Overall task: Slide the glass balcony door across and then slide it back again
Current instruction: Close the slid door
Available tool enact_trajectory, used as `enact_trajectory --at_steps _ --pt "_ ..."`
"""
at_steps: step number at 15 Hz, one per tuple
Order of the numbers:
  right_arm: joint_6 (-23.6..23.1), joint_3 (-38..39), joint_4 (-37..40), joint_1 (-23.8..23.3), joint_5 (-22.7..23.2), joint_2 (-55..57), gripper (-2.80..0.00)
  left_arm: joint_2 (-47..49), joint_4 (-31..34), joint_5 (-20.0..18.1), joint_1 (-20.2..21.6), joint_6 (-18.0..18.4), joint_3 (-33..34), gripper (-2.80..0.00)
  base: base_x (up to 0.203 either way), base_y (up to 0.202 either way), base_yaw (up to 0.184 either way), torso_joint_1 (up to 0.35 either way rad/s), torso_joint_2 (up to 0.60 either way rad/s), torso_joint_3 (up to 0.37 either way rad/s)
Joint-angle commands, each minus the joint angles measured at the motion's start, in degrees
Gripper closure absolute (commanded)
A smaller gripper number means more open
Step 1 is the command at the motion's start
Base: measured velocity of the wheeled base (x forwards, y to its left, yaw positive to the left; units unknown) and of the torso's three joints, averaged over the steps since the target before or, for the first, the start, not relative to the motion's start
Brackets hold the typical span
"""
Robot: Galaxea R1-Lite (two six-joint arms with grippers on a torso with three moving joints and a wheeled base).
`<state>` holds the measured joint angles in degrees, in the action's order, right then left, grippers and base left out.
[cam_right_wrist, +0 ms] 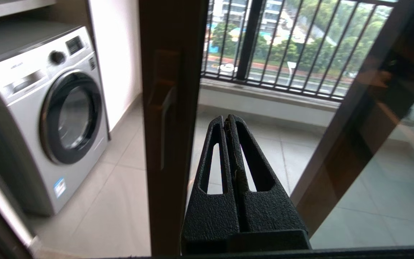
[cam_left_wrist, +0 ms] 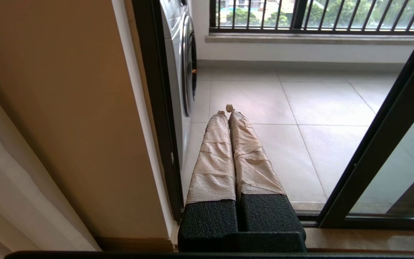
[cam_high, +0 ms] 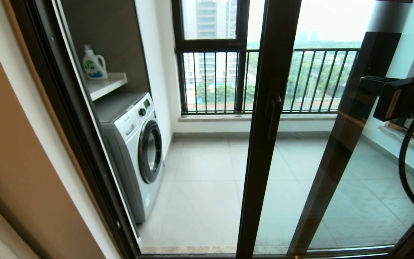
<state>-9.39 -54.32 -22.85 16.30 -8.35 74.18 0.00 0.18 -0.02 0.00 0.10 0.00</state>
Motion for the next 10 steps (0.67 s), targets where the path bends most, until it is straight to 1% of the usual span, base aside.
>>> enact_trajectory --at_steps 1,3,7,10 --pt "0.0 -3.7 -0.1 -4.2 0.0 4.0 0.0 0.1 0.0 0.0 -0.1 0.0 0.0 0.0 0.0 0.0 0.0 0.0 0.0 0.0" --pt "0.3 -7.3 -0.1 -6.8 0.0 9.6 0.0 0.1 0.0 0.0 0.0 0.0 0.0 0.0 0.0 0.0 0.0 0.0 0.0 0.0" --pt "3.2 -11.4 -0.5 -7.8 0.1 21.2 0.0 0.1 0.0 0.0 0.0 0.0 0.0 0.0 0.0 0.0 0.0 0.0 0.0 0.0" --pt "3.9 -10.2 -0.7 -8.0 0.4 20.1 0.0 0.1 0.0 0.0 0.0 0.0 0.0 0.0 0.0 0.0 0.0 0.0 0.0 0.0"
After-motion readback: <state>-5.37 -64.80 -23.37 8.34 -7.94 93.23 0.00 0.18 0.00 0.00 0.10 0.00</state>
